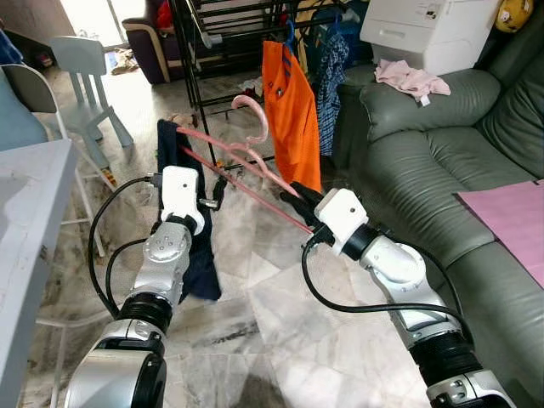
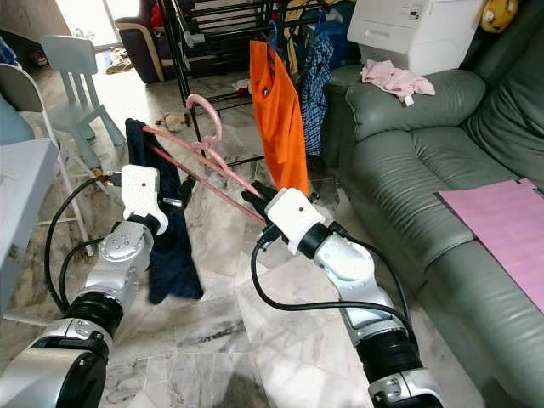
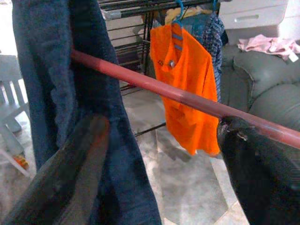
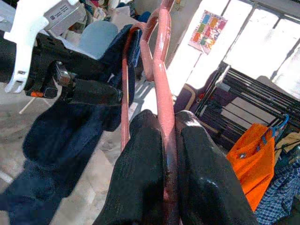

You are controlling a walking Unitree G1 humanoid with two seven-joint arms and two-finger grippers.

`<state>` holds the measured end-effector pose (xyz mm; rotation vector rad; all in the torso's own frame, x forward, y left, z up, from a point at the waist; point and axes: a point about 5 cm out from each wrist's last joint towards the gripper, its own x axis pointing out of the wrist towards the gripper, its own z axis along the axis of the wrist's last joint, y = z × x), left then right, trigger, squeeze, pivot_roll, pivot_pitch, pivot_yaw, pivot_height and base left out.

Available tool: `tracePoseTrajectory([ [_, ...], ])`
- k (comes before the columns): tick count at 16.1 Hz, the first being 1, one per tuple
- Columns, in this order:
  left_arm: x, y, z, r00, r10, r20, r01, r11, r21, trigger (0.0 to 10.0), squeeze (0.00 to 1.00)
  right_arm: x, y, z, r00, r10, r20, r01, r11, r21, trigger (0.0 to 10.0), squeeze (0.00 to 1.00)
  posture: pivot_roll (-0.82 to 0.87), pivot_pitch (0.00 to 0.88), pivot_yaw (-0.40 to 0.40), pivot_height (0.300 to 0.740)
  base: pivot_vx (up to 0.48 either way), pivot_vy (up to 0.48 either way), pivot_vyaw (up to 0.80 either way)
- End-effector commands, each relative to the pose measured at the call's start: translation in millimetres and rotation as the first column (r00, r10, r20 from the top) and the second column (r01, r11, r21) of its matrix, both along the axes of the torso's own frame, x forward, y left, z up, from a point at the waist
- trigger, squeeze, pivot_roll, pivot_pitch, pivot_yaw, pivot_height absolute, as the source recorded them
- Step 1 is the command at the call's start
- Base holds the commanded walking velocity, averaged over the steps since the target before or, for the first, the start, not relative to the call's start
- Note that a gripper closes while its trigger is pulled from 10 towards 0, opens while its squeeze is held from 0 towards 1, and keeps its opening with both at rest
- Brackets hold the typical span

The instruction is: Hang hanger

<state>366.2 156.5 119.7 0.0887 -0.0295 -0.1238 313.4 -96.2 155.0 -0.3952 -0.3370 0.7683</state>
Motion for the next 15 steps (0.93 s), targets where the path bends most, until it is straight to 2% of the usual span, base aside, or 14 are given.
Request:
tracePoseTrajectory([
  [1,2.6,6.1,5,1.0,0.004,0.011,-0.004,1.0,0.027,0.0,0.0,-3.5,5.0,20,0.996,0.034,0.085,-0.038,0.998,0.049,10.0,0.0,-0.16,0.0,0.086,0.74,0.0,0.0,0.0],
  [2,2.8,7.7,7,1.0,0.001,0.021,-0.002,0.999,0.046,8.4,0.0,-3.3,4.4,20,0.996,0.031,0.084,-0.035,0.998,0.047,10.0,0.0,-0.16,0.0,0.087,0.74,0.0,0.0,0.0],
  [3,3.2,10.8,11,0.999,0.0,0.047,-0.004,0.997,0.078,10.0,0.0,-3.2,3.3,20,0.996,0.025,0.085,-0.029,0.999,0.045,10.0,0.0,-0.16,0.0,0.087,0.74,0.0,0.0,0.0],
  [8,0.8,20.6,23,0.992,0.008,0.125,-0.025,0.99,0.137,10.0,0.0,0.6,0.4,22,0.995,0.003,0.097,-0.007,0.999,0.042,10.0,0.0,-0.16,0.0,0.08,0.74,0.0,0.0,0.0],
  [11,1.4,24.6,24,0.989,0.06,0.133,-0.076,0.989,0.123,10.0,0.0,2.8,-0.5,22,0.995,-0.008,0.096,0.004,0.999,0.036,10.0,0.0,-0.16,0.0,0.079,0.74,0.0,0.0,0.0],
  [12,1.0,19.0,24,0.99,0.025,0.135,-0.038,0.994,0.099,10.0,0.0,5.1,-3.2,19,0.996,-0.026,0.089,0.024,0.999,0.022,10.0,0.0,-0.16,0.0,0.08,0.74,0.0,0.0,0.0],
  [13,-0.5,7.6,19,0.993,-0.058,0.102,0.05,0.995,0.085,10.0,0.0,9.0,-7.6,17,0.995,-0.06,0.084,0.059,0.998,0.011,10.0,0.0,-0.16,0.0,0.08,0.74,0.0,0.0,0.0],
  [15,-4.4,-2.0,6,0.992,-0.125,0.024,0.122,0.989,0.087,10.0,0.0,13.3,-9.4,19,0.992,-0.089,0.092,0.088,0.996,0.017,10.0,0.0,-0.16,0.0,0.084,0.74,0.0,0.0,0.0],
])
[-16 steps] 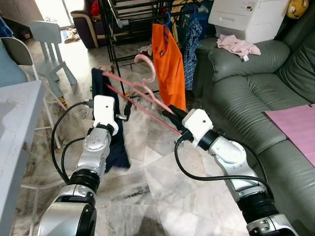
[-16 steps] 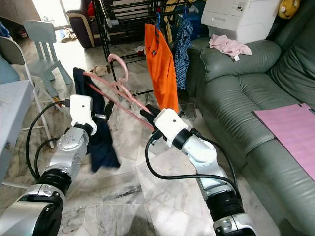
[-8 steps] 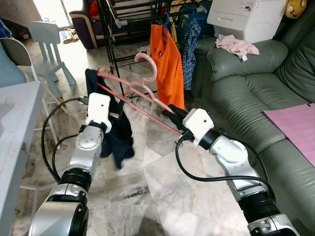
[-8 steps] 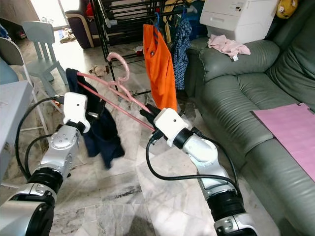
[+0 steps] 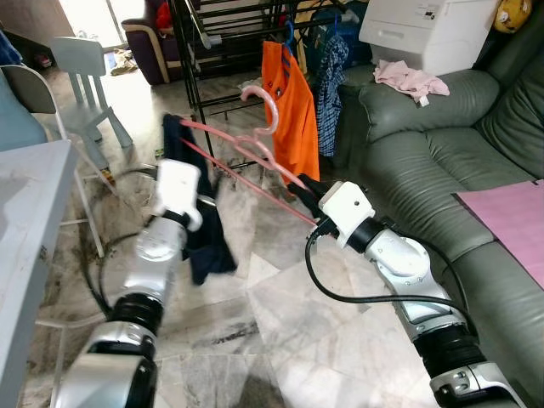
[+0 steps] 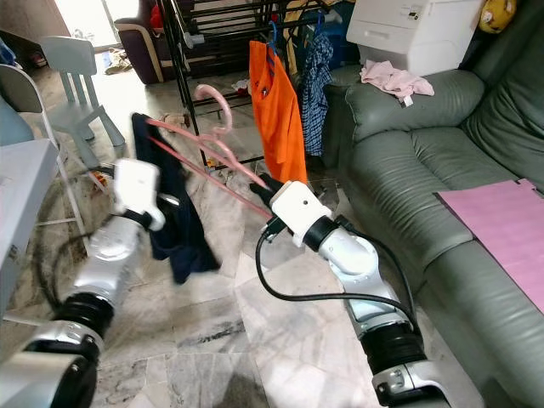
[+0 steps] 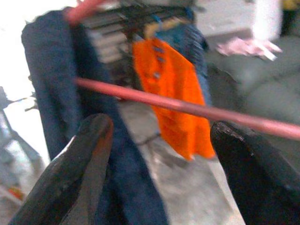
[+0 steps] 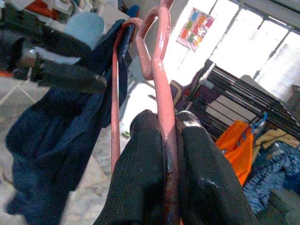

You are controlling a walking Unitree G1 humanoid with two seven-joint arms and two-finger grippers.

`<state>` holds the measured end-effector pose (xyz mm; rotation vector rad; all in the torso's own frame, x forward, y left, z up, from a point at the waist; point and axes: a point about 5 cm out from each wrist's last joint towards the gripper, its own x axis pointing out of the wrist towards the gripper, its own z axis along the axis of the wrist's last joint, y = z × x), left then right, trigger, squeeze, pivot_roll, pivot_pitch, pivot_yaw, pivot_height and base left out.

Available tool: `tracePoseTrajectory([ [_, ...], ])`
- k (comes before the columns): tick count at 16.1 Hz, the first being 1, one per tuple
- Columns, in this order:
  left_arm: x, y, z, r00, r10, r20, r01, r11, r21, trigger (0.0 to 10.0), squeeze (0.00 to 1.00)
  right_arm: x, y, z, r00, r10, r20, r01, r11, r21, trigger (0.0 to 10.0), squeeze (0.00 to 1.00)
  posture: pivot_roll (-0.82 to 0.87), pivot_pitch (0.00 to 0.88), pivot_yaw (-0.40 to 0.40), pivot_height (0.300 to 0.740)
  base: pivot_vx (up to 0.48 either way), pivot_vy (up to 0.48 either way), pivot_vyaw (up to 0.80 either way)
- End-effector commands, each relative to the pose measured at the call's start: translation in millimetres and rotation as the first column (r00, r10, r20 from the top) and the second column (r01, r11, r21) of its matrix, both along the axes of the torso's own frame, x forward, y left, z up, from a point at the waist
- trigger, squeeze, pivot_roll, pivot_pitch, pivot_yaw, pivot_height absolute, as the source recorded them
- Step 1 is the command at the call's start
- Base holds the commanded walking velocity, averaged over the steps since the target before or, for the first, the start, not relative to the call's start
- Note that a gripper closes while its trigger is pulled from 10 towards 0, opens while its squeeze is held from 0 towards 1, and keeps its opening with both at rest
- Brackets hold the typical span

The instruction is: Hang hanger

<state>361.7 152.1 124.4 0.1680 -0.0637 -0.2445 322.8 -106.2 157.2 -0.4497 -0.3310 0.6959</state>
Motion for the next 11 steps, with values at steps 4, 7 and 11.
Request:
tracePoseTrajectory([
  [4,-5.5,3.5,-7,1.0,0.01,-0.014,-0.01,1.0,0.006,10.0,0.0,6.5,2.7,20,0.997,-0.022,0.08,0.017,0.998,0.061,10.0,0.0,-0.16,0.0,0.078,0.74,0.0,0.0,0.0],
  [7,-3.0,19.8,-1,0.991,0.135,0.025,-0.135,0.991,0.016,10.0,0.0,6.2,5.0,23,0.996,-0.008,0.094,0.002,0.998,0.064,10.0,0.0,-0.16,0.0,0.077,0.74,0.0,0.0,0.0],
  [11,-0.1,23.2,-5,0.981,0.195,-0.001,-0.195,0.981,-0.002,10.0,0.0,3.1,3.1,27,0.994,0.009,0.109,-0.016,0.998,0.062,10.0,0.0,-0.17,0.0,0.084,0.74,0.0,0.0,0.0],
])
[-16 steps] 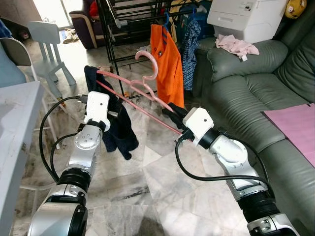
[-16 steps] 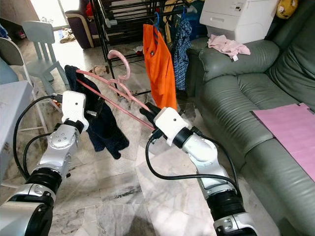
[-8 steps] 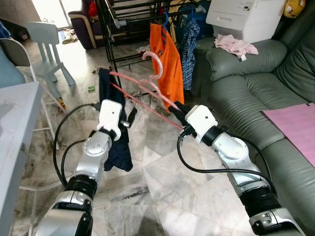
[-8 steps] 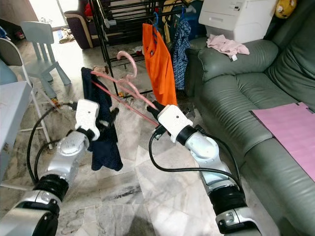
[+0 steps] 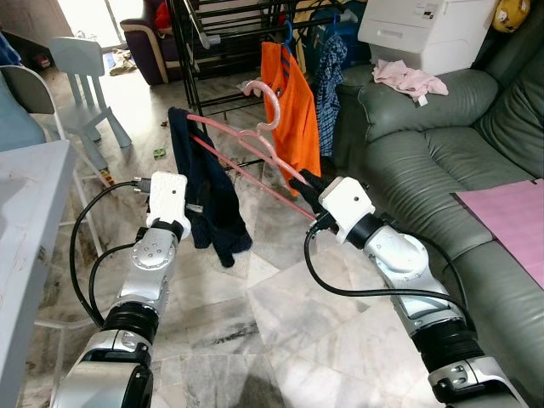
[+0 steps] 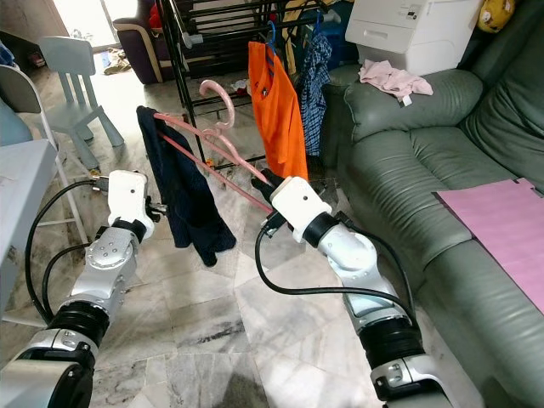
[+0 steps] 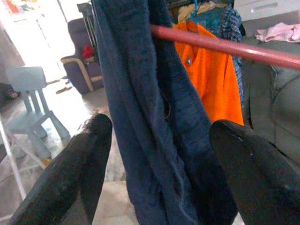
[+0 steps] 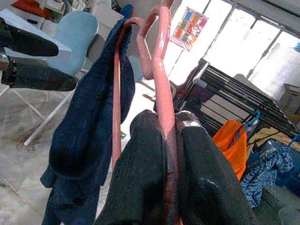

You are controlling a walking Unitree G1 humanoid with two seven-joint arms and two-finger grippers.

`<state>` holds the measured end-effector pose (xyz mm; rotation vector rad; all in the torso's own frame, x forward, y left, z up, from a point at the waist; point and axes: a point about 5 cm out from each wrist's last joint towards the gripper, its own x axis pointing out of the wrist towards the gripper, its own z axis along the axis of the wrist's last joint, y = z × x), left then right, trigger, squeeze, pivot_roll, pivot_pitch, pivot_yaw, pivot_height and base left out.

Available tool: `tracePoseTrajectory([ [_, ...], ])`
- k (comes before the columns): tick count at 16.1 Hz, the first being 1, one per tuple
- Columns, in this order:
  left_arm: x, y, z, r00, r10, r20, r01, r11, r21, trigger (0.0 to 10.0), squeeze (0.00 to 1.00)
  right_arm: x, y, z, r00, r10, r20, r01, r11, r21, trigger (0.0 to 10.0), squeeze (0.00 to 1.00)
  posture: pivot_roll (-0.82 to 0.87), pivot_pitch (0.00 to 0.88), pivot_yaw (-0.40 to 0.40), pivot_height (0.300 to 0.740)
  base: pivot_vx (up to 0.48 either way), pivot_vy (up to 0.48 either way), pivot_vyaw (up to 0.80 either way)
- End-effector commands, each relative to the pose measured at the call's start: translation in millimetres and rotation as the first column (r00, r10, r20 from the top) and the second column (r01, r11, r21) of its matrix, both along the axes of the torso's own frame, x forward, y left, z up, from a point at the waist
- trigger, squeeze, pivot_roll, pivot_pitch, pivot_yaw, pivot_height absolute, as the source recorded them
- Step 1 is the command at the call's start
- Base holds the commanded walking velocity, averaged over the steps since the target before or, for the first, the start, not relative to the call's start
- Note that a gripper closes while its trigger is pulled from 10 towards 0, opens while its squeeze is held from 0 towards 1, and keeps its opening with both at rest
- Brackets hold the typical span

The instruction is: Hang hanger

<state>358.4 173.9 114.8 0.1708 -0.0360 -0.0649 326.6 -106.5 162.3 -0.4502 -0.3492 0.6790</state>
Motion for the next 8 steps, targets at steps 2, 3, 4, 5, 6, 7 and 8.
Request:
tracePoseTrajectory([
  [2,4.8,-3.5,3,1.0,0.008,-0.006,-0.009,1.0,-0.012,10.0,0.0,-2.4,4.3,22,0.995,0.033,0.09,-0.038,0.998,0.058,10.0,0.0,-0.17,0.0,0.086,0.74,0.0,0.0,0.0],
  [3,5.4,-4.9,2,1.0,0.009,-0.014,-0.01,1.0,-0.026,10.0,0.0,-3.4,5.4,22,0.995,0.043,0.087,-0.049,0.997,0.059,10.0,0.0,-0.17,0.0,0.086,0.74,0.0,0.0,0.0],
  [4,7.1,-8.5,0,0.999,0.016,-0.032,-0.018,0.998,-0.055,10.0,0.0,-6.4,8.2,21,0.994,0.071,0.08,-0.076,0.996,0.054,10.0,0.0,-0.17,0.0,0.086,0.74,0.0,0.0,0.0],
  [5,7.9,-10.4,-1,0.999,0.017,-0.035,-0.019,0.998,-0.061,10.0,0.0,-7.4,9.0,21,0.994,0.077,0.081,-0.082,0.995,0.05,10.0,0.0,-0.18,0.0,0.085,0.74,0.0,0.0,0.0],
  [6,8.9,-13.4,0,0.999,0.012,-0.035,-0.014,0.998,-0.06,10.0,0.0,-8.9,9.7,21,0.993,0.089,0.078,-0.093,0.994,0.051,10.0,0.0,-0.18,0.0,0.085,0.74,0.0,0.0,0.0],
  [7,9.2,-14.3,0,0.999,0.011,-0.038,-0.013,0.998,-0.061,8.5,0.0,-10.2,10.1,22,0.992,0.1,0.076,-0.104,0.993,0.048,10.0,0.0,-0.18,0.0,0.085,0.74,0.0,0.0,0.0],
  [8,9.9,-14.2,-1,0.999,0.015,-0.04,-0.017,0.998,-0.063,3.7,0.0,-12.1,10.1,22,0.991,0.114,0.072,-0.117,0.992,0.046,10.0,0.0,-0.18,0.0,0.085,0.74,0.0,0.0,0.0],
])
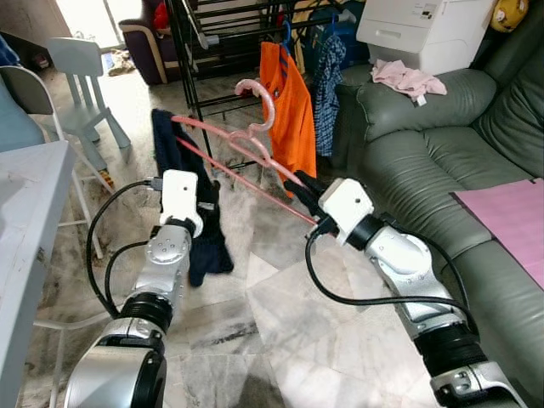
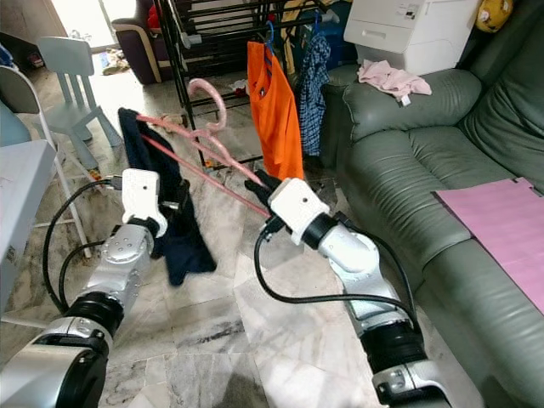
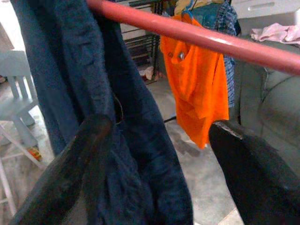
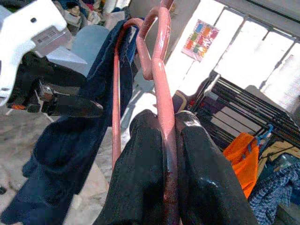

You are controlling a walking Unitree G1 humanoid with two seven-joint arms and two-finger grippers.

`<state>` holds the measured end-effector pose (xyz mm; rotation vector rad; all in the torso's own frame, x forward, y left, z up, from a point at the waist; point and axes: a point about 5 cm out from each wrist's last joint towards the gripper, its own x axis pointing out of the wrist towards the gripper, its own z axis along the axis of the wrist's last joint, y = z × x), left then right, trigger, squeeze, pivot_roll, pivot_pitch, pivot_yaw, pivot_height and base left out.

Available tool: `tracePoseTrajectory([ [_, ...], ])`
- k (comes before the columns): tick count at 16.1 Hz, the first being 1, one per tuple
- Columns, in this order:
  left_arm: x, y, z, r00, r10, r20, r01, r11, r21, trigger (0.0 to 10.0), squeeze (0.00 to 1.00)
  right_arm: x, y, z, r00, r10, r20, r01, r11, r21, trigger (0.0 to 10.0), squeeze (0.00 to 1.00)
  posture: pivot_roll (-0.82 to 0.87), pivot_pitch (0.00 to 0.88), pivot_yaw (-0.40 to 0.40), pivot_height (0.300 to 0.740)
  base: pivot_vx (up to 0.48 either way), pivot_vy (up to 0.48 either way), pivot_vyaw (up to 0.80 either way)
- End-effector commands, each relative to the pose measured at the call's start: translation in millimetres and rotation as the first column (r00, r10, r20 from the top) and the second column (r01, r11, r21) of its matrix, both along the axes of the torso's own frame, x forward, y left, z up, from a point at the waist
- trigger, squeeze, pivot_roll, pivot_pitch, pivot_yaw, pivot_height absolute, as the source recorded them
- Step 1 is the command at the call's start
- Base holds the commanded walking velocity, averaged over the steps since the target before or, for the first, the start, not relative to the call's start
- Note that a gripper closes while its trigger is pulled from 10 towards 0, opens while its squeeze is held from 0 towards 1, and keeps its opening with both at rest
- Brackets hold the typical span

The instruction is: Hang hanger

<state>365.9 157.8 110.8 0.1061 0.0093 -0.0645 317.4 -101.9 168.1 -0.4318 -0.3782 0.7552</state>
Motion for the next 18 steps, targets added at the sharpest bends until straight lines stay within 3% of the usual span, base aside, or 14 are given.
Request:
tracePoseTrajectory([
  [1,2.5,2.0,3,1.0,0.014,0.007,-0.014,1.0,0.0,3.7,0.0,-3.4,5.3,17,0.998,0.035,0.061,-0.038,0.998,0.042,10.0,0.0,-0.18,0.0,0.085,0.74,0.0,0.0,0.0],
  [2,3.4,5.8,4,0.999,0.038,0.012,-0.038,0.999,0.01,0.0,0.0,-6.8,1.9,17,0.997,0.043,0.059,-0.045,0.999,0.028,10.0,0.0,-0.18,0.0,0.088,0.74,0.0,0.0,0.0],
  [10,-0.5,30.0,1,0.994,0.109,0.018,-0.11,0.992,0.058,0.0,0.0,-29.5,-26.3,17,0.999,0.041,0.016,-0.041,0.999,-0.027,10.0,0.0,-0.19,0.0,0.086,0.74,0.0,0.0,0.0],
  [18,-0.1,26.3,1,0.995,0.099,0.02,-0.1,0.994,0.055,0.0,0.0,-31.9,-33.1,19,1.0,0.017,-0.001,-0.017,0.999,-0.042,10.0,0.0,-0.19,0.0,0.088,0.74,0.0,0.0,0.0],
])
